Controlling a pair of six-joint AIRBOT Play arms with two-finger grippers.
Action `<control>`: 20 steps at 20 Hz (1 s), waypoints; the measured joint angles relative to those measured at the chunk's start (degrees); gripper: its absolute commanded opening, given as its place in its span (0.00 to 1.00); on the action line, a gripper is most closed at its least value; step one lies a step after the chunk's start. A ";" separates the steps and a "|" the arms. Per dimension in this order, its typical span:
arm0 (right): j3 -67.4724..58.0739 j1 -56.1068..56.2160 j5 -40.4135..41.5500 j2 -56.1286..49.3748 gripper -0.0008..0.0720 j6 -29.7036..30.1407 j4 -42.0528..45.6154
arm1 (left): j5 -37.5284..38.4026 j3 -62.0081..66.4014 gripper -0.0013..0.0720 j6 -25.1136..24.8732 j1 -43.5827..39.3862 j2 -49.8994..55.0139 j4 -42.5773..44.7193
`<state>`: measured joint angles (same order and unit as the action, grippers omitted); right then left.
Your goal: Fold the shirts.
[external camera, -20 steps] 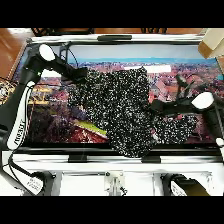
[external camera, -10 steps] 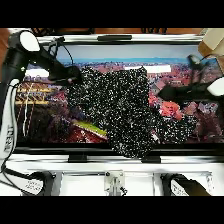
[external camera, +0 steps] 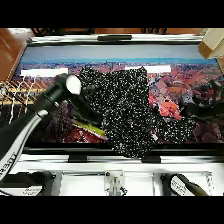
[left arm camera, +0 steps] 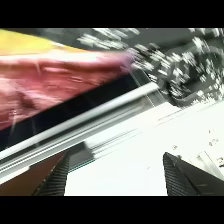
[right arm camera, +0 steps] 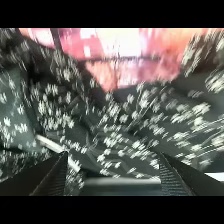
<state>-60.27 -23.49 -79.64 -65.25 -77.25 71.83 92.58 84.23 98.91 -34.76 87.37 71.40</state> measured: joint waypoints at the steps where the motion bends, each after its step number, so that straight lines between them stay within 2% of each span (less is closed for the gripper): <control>1: 1.73 -0.52 0.07 -0.28 0.91 1.03 -1.27 | -2.16 -2.71 0.99 1.01 -2.05 -0.02 -0.48; 5: 5.53 -1.03 1.60 -2.43 0.91 3.43 -4.96 | -12.59 -9.29 0.99 4.07 -7.50 0.68 -5.49; 11: 6.80 4.02 5.88 -7.23 0.91 5.77 -6.47 | -24.83 -11.61 0.98 5.49 -11.28 5.81 -13.79; 12: 6.86 4.96 6.47 -7.82 0.91 6.05 -6.64 | -26.14 -11.74 0.92 5.53 -11.69 6.49 -14.43; 13: 6.91 5.81 6.99 -8.46 0.91 6.38 -6.69 | -26.95 -11.78 0.75 5.64 -12.07 7.02 -14.97; 14: 6.95 6.54 7.39 -9.07 0.91 6.54 -6.75 | -27.47 -11.85 0.53 5.70 -12.35 7.41 -15.30; 15: 6.97 7.17 7.85 -9.64 0.91 6.64 -6.73 | -27.96 -11.87 0.26 5.70 -12.52 7.74 -15.61; 16: 6.97 7.76 8.33 -10.21 0.91 6.82 -6.75 | -28.41 -11.91 0.11 5.70 -12.63 7.91 -15.80; 20: 6.99 10.12 9.16 -12.41 0.91 6.99 -6.62 | -28.57 -11.89 0.09 4.11 -12.26 8.13 -16.24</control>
<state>-53.28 -13.37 -70.48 -77.67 -70.26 65.21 64.01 72.34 103.02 -47.03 95.50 55.16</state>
